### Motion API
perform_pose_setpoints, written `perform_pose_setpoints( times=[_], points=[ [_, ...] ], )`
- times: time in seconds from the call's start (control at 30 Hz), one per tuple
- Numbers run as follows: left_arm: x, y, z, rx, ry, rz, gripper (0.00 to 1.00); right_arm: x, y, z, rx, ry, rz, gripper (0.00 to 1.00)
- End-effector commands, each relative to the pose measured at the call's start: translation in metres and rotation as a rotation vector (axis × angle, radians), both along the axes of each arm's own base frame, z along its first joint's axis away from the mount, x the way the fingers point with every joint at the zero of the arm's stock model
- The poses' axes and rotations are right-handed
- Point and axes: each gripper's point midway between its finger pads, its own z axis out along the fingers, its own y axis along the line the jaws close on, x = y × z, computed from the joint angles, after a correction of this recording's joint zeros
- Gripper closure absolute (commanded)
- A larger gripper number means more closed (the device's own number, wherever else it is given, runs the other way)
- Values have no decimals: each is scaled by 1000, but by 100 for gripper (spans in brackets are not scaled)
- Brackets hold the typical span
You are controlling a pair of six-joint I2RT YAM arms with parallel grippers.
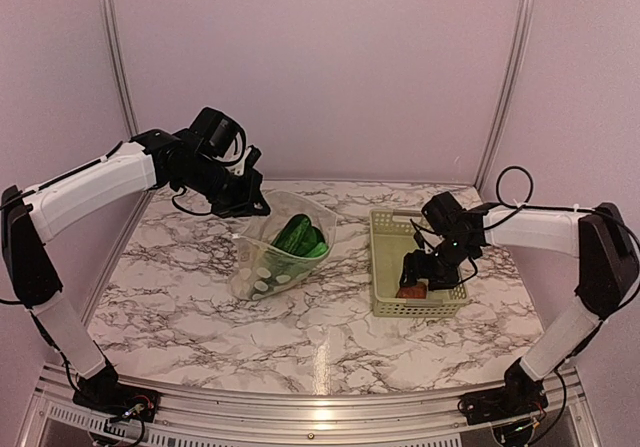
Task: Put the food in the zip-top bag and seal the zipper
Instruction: Pick up the fake vegetable from the bin.
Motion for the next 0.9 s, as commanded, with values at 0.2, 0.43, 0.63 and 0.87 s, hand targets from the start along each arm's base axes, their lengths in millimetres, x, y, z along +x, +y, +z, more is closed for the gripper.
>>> perform_pose_setpoints(
  times=[0.2,0.43,0.63,0.87],
  points=[
    [-8,0,-2,-3,5,-23,99,12,8,-17,56,57,-100,20],
    [-10,1,-7,5,16,-26,99,20,18,-16,97,48,-103,28],
    [-10,1,-10,7,21,-25,99,36,17,3,83,-25,-101,43],
    [-7,-3,-10,-3,24,-25,99,63,35,83,190,-242,-55,51]
  ],
)
